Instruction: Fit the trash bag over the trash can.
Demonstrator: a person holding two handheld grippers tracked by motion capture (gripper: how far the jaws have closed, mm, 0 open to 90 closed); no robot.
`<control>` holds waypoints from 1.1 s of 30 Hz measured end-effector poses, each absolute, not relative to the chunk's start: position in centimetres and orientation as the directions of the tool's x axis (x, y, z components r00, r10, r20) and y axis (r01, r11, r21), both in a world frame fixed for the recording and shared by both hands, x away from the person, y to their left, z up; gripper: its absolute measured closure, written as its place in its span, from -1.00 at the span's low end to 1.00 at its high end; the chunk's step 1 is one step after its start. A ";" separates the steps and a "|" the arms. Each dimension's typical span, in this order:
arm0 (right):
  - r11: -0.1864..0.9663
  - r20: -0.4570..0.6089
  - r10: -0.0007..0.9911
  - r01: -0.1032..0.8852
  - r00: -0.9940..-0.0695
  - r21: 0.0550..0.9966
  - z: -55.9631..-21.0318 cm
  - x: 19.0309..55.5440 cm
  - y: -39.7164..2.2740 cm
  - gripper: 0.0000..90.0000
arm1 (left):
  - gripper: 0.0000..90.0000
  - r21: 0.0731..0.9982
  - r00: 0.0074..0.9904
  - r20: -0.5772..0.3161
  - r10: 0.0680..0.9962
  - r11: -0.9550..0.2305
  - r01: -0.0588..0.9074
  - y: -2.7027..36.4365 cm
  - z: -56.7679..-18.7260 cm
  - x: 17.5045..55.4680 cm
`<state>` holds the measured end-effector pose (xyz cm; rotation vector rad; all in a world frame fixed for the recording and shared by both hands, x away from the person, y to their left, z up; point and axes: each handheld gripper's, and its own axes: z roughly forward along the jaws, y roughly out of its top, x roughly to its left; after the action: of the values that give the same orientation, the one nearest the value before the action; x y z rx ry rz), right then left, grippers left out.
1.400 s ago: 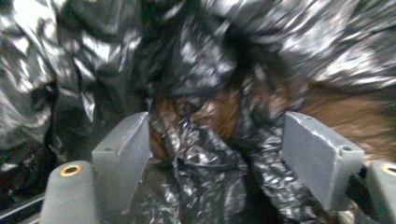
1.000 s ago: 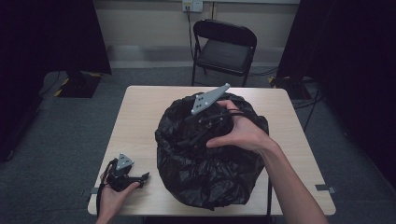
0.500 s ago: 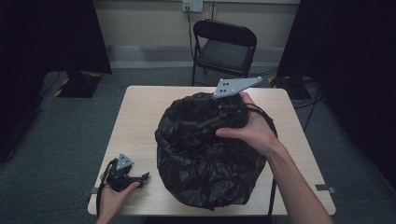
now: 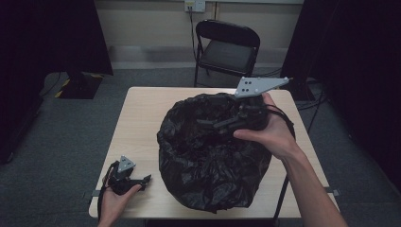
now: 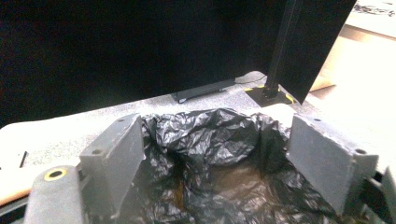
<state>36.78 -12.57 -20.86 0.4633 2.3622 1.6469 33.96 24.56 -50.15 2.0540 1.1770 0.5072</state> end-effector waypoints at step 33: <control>0.220 0.022 0.520 0.159 -0.854 0.962 -23.7 34.6 -21.7 -0.58 | -0.67 0.738 0.505 -0.011 0.863 -0.334 0.586 24.5 -50.1 33.9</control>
<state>34.60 -21.71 -23.68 0.6355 2.1946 1.6728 33.91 24.53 -50.15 2.0512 1.1825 0.5081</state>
